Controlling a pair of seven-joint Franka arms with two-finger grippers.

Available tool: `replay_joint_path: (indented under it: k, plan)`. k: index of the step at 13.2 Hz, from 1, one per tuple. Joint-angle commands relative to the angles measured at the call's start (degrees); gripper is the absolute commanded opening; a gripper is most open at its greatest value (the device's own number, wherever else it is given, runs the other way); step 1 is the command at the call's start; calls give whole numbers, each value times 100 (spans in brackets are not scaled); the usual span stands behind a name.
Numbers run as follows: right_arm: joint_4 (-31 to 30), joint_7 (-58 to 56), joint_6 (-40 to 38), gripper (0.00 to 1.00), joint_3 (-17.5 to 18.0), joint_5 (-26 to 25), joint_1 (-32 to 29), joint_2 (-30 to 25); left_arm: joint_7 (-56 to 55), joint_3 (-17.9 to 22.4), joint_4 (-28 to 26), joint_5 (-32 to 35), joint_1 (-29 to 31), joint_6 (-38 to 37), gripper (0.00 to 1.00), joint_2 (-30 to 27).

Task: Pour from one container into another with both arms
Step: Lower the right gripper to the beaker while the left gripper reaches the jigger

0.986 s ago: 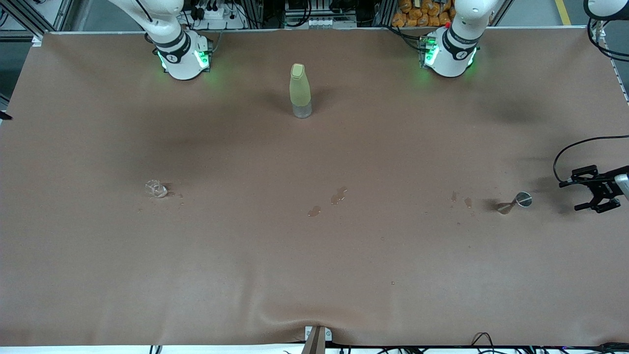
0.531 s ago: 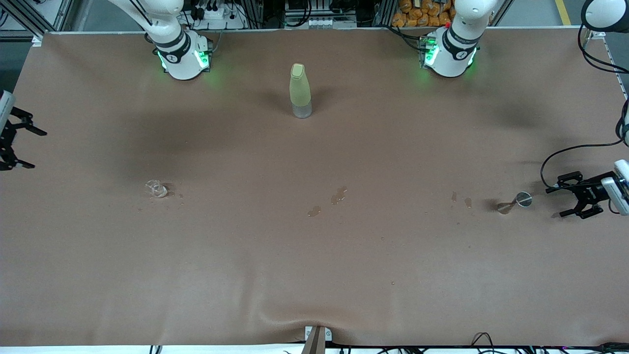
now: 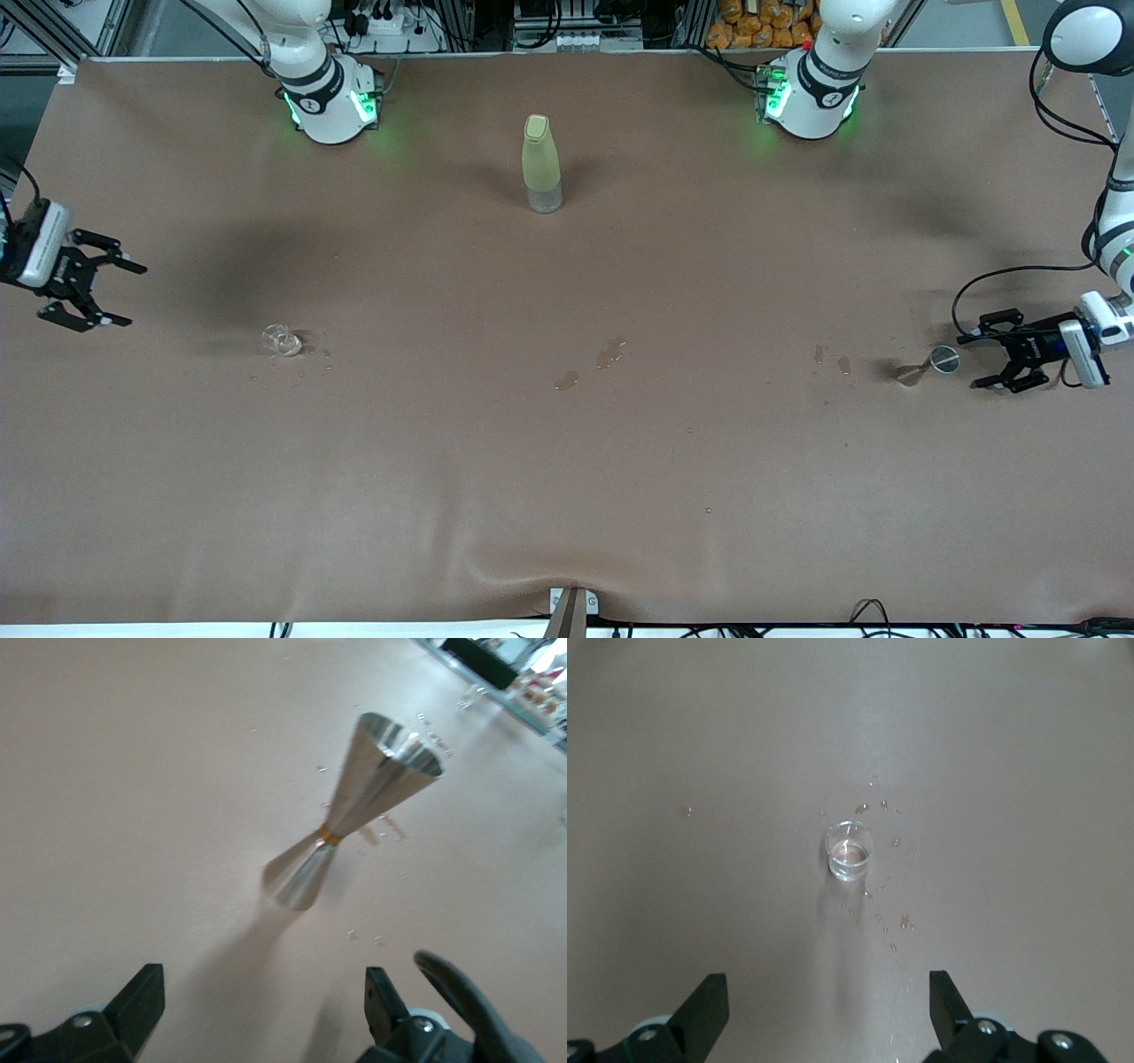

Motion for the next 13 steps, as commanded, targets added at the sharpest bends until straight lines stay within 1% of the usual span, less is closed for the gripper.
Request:
replay_joint_path:
  k: [1,4,6,9,11,13]
  plan:
    - [16,-669,-239,100,-88,695,-73,424,97,-22,65,-108,-29,-262,100,55]
    - [25,-1178,-494,100,-159,1302,-126,898,229,-22,57,-20,-21,-314,100,55]
    - [25,-1574,-661,100,-168,1680,-231,1215,247,-22,57,-11,-20,-551,100,64]
    - [34,-2207,-872,100,-168,2217,-407,1672,264,-30,65,-37,-99,-649,100,117]
    - [51,-2646,-1004,100,-168,2533,-512,1953,570,-39,65,-98,-126,-675,100,178]
    - [78,-2972,-1153,100,-168,2815,-565,2217,747,-39,92,-169,-126,-894,100,301]
